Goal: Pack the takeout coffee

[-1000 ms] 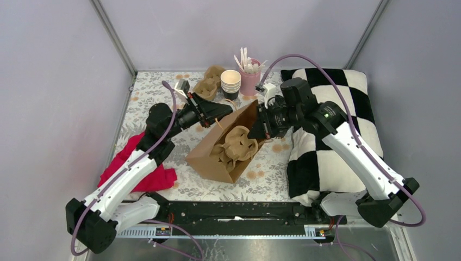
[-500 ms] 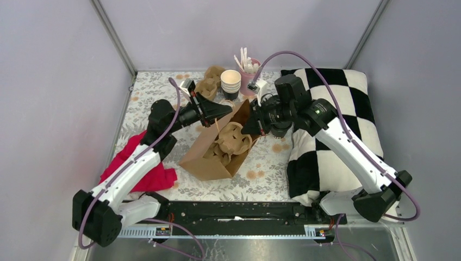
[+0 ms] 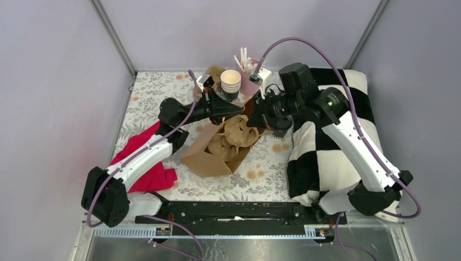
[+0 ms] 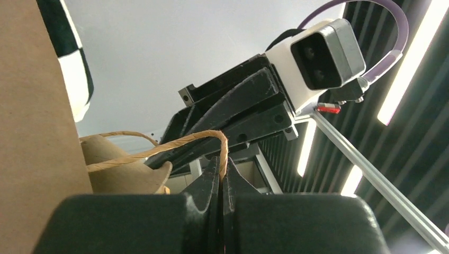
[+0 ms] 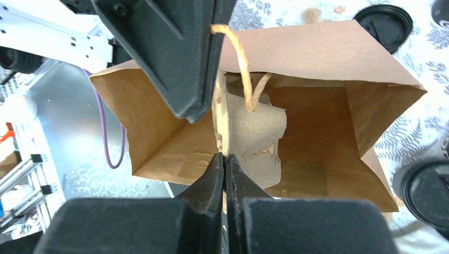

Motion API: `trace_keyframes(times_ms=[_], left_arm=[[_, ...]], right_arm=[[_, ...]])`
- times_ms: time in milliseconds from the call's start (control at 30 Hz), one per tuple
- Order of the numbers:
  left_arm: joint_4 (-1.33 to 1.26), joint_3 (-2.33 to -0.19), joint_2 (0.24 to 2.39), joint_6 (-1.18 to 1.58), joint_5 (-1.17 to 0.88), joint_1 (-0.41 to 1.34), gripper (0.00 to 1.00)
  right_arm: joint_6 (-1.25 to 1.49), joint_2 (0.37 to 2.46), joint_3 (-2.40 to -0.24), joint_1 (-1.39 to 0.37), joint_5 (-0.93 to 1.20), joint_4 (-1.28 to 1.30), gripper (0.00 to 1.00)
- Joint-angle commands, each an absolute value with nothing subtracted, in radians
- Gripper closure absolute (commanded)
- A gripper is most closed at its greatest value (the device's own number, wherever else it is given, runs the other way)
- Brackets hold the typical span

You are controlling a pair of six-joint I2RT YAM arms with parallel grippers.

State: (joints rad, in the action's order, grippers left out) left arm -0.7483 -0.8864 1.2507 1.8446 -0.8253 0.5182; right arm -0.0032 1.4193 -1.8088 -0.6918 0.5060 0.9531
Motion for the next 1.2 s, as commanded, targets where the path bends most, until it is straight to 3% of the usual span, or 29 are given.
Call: trace_keyframes(times_ms=[0,167,567,700,800,1167], left_arm=[[-0.97,-0.921,1.292,1.936,-0.871,0.537,1.0],[-0.991,-0.875,1.297,1.94,-0.859,0.535,1.0],[-0.868,-0.742,1.18,1.882,-0.787,0.442,1.0],[-0.853,-0.737,1.163,1.877,-0.788,0.431,1.0],[-0.829,-0.739,1.158,1.866,-0.796,0.424,1.0],[-0.824,-0.752,1.176,1.864,-0.83,0.407,1.0]], right_arm=[[-0.05,1.378,-1.75,-0.702,0.433,0.995,1.0],[-0.02,1.403,-1.722,-0.726,0.447,0.926,1.0],[0.137,1.371,-1.436,-0.732,0.58,0.554,1.0],[0.112,1.381,-1.425,-0.732,0.583,0.534,0.99],[0.056,1.39,-1.43,-0.732,0.583,0.535,0.92],[-0.05,1.435,-1.401,-0.732,0.561,0.5,0.87]])
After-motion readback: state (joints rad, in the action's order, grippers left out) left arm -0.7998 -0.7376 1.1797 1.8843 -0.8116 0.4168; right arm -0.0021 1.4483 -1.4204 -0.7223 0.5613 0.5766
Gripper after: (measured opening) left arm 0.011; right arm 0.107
